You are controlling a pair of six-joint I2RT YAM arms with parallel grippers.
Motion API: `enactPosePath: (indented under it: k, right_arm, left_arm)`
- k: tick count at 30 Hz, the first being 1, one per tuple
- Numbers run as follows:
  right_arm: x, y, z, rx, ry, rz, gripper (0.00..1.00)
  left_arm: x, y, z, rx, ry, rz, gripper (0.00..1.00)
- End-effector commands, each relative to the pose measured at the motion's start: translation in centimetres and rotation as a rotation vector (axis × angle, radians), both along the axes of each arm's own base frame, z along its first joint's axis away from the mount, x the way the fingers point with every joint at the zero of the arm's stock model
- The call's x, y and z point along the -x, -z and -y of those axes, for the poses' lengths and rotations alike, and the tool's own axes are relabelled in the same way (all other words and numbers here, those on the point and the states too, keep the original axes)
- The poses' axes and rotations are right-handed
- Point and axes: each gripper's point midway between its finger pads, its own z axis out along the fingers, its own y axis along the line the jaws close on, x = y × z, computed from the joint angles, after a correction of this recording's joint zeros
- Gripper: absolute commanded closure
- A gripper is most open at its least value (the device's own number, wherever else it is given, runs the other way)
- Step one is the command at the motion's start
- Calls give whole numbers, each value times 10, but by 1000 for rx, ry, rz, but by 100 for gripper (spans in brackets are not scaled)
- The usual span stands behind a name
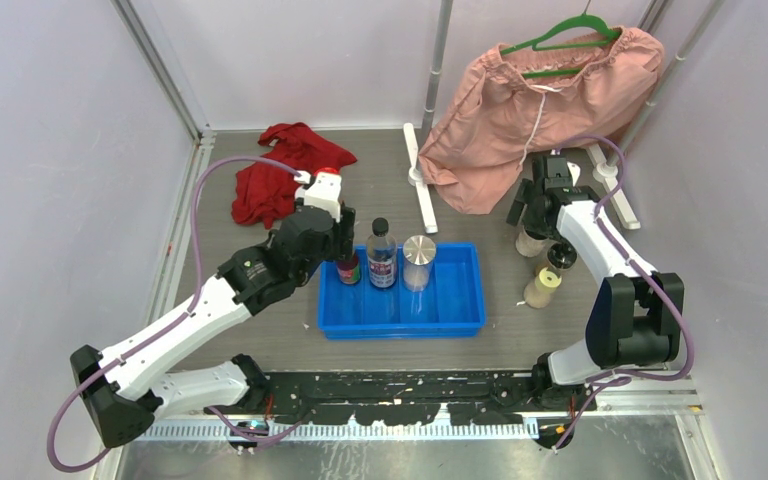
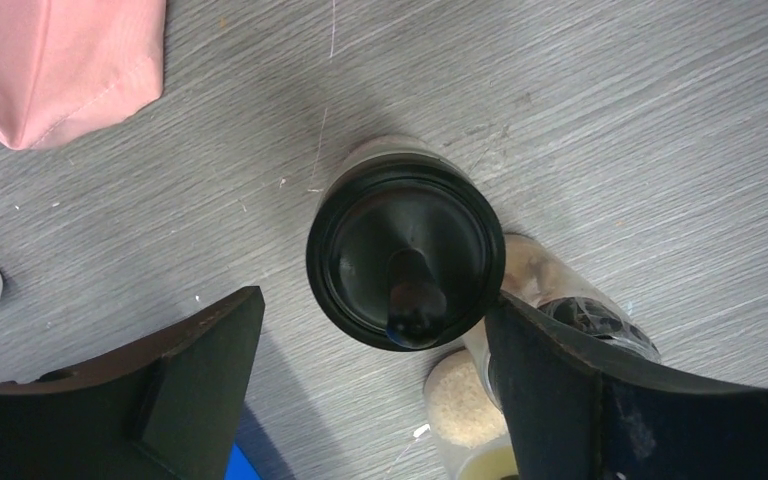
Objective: Organize the condiment bottles
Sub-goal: Pick up the bottle from the center of the board.
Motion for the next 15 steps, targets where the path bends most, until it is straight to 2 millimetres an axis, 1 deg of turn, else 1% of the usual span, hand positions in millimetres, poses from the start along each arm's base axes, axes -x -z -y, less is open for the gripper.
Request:
enactPosePath:
  k: [1, 4, 10, 13, 15]
  right_arm:
    - [-3, -4, 3, 6, 24, 26, 16]
    - [-4, -3, 4, 10, 28, 24, 20]
    - [-5, -1, 9, 37, 45, 11, 22]
    - [-7, 0, 11, 47, 51, 7, 20]
    - [-8, 2, 12, 54, 55, 2, 14]
  left_arm:
    - [-1, -13, 0, 47, -2, 41, 41]
    - [-1, -12, -1, 47, -2, 41, 41]
    - [-1, -11, -1, 48, -1, 44, 41]
    - [-1, -11, 0, 47, 1, 43, 41]
    - [-1, -11, 0, 46, 1, 45, 41]
